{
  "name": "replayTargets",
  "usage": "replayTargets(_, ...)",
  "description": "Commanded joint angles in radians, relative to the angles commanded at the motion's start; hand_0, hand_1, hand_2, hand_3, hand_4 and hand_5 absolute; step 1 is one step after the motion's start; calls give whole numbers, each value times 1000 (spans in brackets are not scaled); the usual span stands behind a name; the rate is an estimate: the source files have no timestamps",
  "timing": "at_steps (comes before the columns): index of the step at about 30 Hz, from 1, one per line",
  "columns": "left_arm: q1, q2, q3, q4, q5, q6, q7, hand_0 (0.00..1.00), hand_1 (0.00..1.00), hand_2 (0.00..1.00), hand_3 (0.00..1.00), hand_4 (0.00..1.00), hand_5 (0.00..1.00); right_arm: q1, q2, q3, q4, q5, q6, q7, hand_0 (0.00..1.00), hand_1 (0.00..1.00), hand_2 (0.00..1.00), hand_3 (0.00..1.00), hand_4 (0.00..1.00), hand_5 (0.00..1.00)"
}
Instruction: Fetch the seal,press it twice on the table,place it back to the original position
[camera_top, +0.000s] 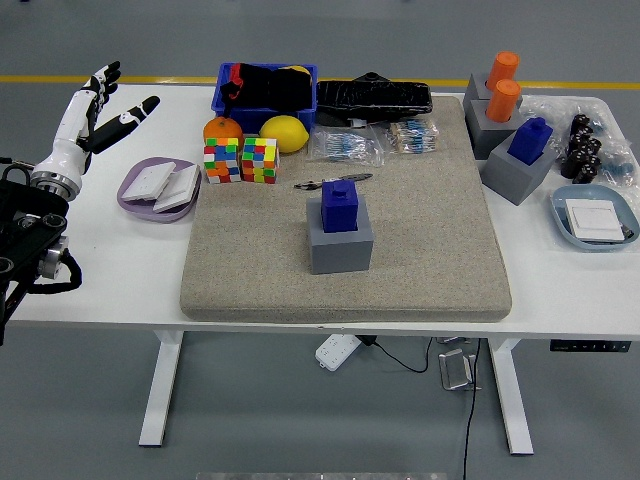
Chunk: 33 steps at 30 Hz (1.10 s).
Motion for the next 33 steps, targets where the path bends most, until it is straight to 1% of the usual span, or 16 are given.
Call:
replayTargets(12, -10, 21, -3, -5, 3, 4, 4, 998, 998, 996, 985, 998, 590, 5, 0, 0, 1, -6, -3, -3, 885, 742, 726, 749, 850, 513)
replayTargets(20, -13, 17, -3, -7, -8, 12, -12, 998, 998, 993, 983, 998, 591, 3, -1, 1, 0, -10, -1, -5, 885, 742, 716, 750, 849, 513)
replayTargets(26, -9, 23, -3, -9, -8, 13, -10, 997, 998, 993, 982, 998, 589, 3, -1, -8, 3, 0, -3, -3, 884, 741, 712, 749, 848, 511)
replayTargets(33, -16, 27, -8, -6, -11, 13, -8, 993, 998, 991, 982, 998, 577, 5, 0, 12, -1, -18, -3, -4, 884, 741, 720, 748, 848, 512)
